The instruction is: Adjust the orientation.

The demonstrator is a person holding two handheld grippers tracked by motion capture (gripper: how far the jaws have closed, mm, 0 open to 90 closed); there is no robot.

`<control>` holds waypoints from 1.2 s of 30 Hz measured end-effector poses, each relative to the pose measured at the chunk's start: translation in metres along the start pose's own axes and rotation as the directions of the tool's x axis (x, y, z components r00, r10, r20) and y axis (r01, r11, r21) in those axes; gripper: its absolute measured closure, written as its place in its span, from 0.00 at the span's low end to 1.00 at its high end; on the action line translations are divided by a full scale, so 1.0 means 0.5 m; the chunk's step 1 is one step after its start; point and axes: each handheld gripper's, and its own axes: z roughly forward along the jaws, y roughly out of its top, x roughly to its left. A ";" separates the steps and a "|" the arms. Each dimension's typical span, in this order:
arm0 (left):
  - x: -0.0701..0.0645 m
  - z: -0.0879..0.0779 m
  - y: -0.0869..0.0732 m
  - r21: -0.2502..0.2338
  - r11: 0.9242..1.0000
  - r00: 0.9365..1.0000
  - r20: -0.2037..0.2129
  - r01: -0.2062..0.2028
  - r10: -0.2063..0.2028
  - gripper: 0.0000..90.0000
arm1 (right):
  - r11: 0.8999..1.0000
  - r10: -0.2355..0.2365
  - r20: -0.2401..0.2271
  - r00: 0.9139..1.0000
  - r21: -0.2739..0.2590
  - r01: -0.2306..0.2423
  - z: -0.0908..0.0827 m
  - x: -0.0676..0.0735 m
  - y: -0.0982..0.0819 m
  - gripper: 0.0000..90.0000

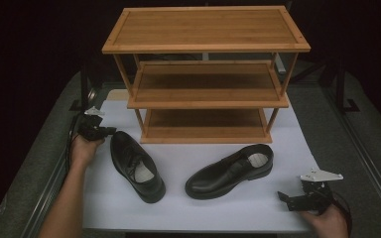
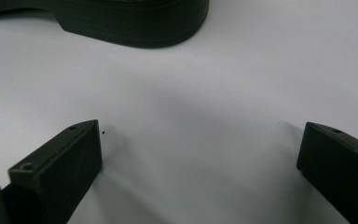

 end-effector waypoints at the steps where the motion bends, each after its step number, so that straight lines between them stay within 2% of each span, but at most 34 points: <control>1: -0.002 0.001 0.000 -0.002 1.000 1.000 0.007 -0.001 0.001 1.00 | 1.000 0.000 0.000 1.000 0.000 0.000 0.000 0.000 0.000 0.00; 9: -0.026 0.008 0.008 -0.008 0.999 0.998 0.053 -0.031 0.031 1.00 | 1.000 0.000 0.000 1.000 0.000 0.000 0.000 0.000 0.000 0.00; 13: -0.041 0.011 0.012 -0.003 0.998 0.996 0.070 -0.058 0.058 1.00 | 1.000 0.000 0.000 1.000 0.000 0.000 0.000 0.000 0.000 0.00; 14: -0.052 0.015 0.014 -0.009 0.998 0.994 0.079 -0.070 0.070 1.00 | 1.000 0.000 0.000 1.000 0.000 0.000 0.000 0.000 0.000 0.00; 19: -0.069 0.019 0.015 -0.019 0.997 0.991 0.104 -0.081 0.083 1.00 | 1.000 0.000 0.000 1.000 0.000 0.000 0.000 0.000 0.000 0.00; 24: -0.097 0.024 0.021 -0.020 0.993 0.985 0.127 -0.116 0.117 1.00 | 1.000 0.000 0.000 1.000 0.000 0.000 0.000 0.000 0.000 0.00; 36: -0.140 0.037 0.028 -0.036 0.990 0.975 0.169 -0.137 0.141 1.00 | 1.000 0.000 0.000 1.000 -0.001 0.000 0.000 0.000 0.000 0.00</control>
